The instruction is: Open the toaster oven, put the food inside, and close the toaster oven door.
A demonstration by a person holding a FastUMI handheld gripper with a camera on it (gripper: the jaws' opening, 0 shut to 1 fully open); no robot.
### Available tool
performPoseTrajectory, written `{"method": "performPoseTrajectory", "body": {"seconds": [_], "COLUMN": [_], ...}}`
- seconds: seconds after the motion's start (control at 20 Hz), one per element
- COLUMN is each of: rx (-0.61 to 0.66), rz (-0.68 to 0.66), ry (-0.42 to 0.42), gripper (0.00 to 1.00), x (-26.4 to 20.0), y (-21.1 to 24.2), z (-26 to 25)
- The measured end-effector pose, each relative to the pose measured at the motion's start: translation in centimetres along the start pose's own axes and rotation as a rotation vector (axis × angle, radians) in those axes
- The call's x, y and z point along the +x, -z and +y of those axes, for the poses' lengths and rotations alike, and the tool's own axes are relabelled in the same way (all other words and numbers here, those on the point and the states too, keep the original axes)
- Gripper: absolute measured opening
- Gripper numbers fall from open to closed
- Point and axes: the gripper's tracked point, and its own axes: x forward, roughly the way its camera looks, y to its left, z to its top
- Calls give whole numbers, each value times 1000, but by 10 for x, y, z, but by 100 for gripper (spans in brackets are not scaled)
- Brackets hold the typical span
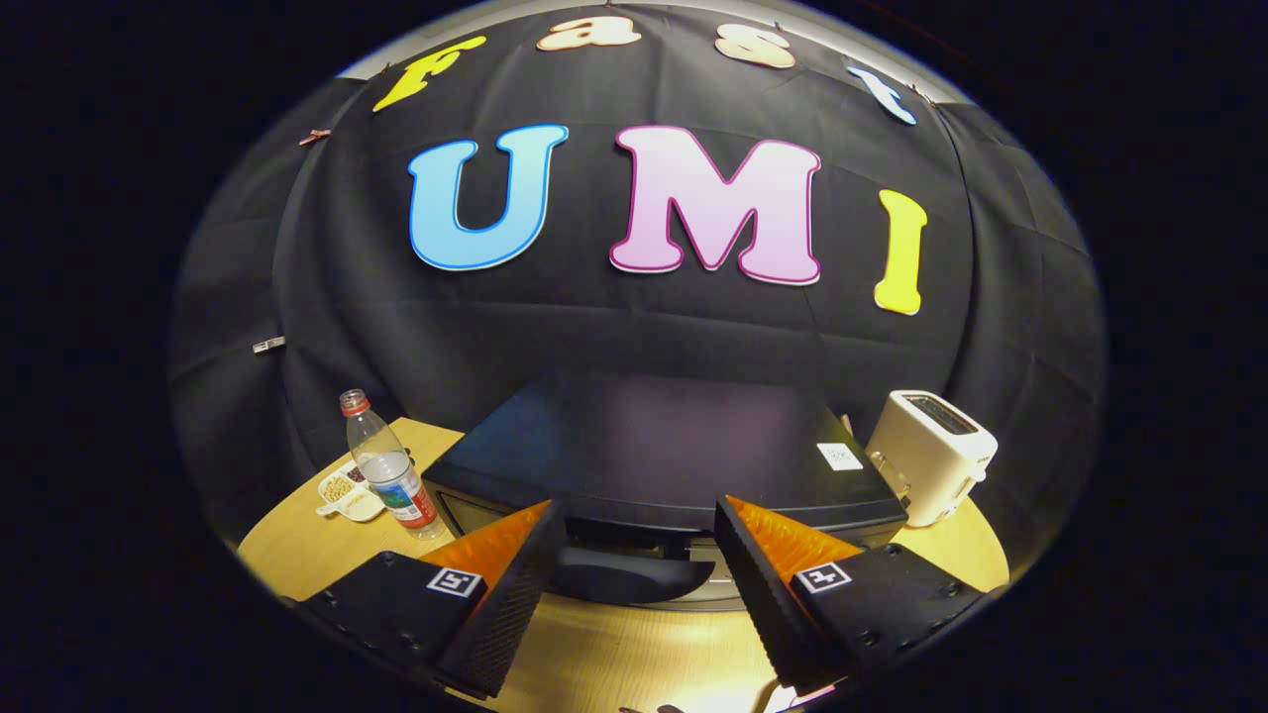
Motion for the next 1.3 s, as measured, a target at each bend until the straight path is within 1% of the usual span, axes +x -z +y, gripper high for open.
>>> {"method": "performPoseTrajectory", "body": {"seconds": [0.1,0.2,0.35,0.45,0.55,0.7,0.8,0.85,0.9,1.05,1.15,1.2,1.25,1.3], "rx": [21,46,67,63,28,2,-53,-63,-51,-20,5,17,27,30], "rz": [1,-11,9,32,63,144,273,313,340,418,420,413,382,317], "ry": [28,35,35,22,20,-1,-14,-33,-43,-42,-43,-62,-77,-91], "gripper": [98,98,99,99,98,98,97,97,98,97,97,97,96,95], "x": [3,1,-3,-15,-31,-59,-78,-86,-91,-98,-101,-108,-111,-110], "y": [6,9,15,23,34,65,99,118,132,152,147,142,127,102], "z": [-6,-5,-5,-2,-1,2,0,1,2,-8,-11,-8,-4,-3]}}
